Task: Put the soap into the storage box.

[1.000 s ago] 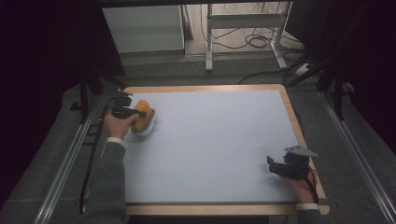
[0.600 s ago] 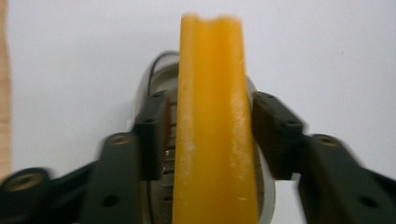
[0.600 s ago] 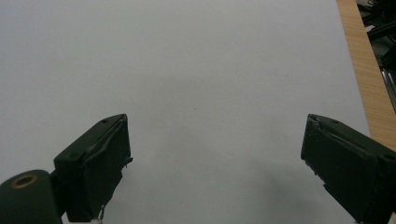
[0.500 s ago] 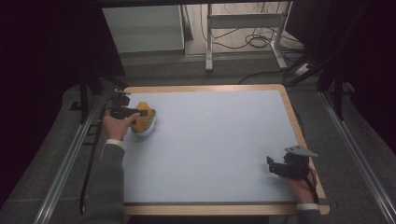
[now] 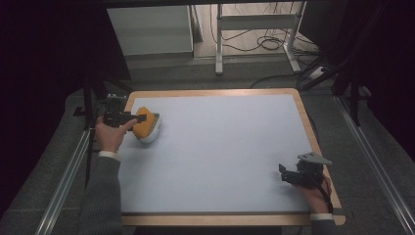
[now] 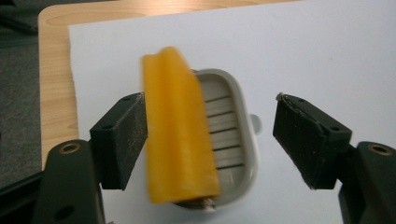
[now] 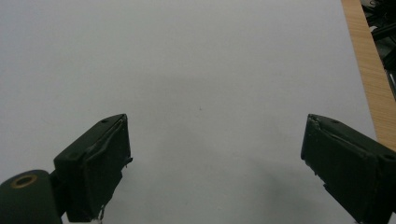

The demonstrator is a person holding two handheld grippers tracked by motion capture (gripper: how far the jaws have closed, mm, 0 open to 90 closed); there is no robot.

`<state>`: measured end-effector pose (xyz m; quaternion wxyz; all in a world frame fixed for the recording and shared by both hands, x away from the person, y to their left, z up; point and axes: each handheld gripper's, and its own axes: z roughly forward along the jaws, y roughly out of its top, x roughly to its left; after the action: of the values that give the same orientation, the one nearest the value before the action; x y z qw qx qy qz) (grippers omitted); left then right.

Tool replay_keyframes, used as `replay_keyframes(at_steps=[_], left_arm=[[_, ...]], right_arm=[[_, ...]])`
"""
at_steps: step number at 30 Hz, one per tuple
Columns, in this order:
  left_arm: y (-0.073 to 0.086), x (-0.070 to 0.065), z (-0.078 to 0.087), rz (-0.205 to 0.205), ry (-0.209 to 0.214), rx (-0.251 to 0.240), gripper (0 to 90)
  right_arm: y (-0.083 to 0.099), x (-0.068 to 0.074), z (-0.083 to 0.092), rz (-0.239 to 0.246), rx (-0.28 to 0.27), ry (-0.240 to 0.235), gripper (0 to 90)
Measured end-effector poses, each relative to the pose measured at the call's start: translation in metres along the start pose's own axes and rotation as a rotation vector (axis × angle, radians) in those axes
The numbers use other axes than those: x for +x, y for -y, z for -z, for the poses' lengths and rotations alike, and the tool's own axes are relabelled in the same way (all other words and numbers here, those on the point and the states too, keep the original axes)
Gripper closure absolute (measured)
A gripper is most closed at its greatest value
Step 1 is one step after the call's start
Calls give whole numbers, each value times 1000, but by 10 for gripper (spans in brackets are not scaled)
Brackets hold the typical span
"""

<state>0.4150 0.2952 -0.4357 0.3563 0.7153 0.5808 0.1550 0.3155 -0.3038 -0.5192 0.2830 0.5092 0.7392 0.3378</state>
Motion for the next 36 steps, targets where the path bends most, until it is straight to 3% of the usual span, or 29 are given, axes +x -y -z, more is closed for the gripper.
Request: replay_keyframes(at_steps=[6,8,17,24,30,36], left_arm=[[13,-7,8,-20,77,-9,226],[15,-8,9,-23,66,-14,213],[39,-17,16,-27,144,-28,199],[57,-32,15,-84,200,-18,188],[69,-39,17,-118,209,-30,194],[86,-43,20,-124,212,-39,194]], right_arm=[[0,1,0,2,0,-2,81],[0,1,0,1,0,1,81],[0,2,0,2,3,-1,81],[0,2,-1,3,5,1,81],[0,3,-1,8,3,4,81],[-1,4,0,7,-1,-5,81]])
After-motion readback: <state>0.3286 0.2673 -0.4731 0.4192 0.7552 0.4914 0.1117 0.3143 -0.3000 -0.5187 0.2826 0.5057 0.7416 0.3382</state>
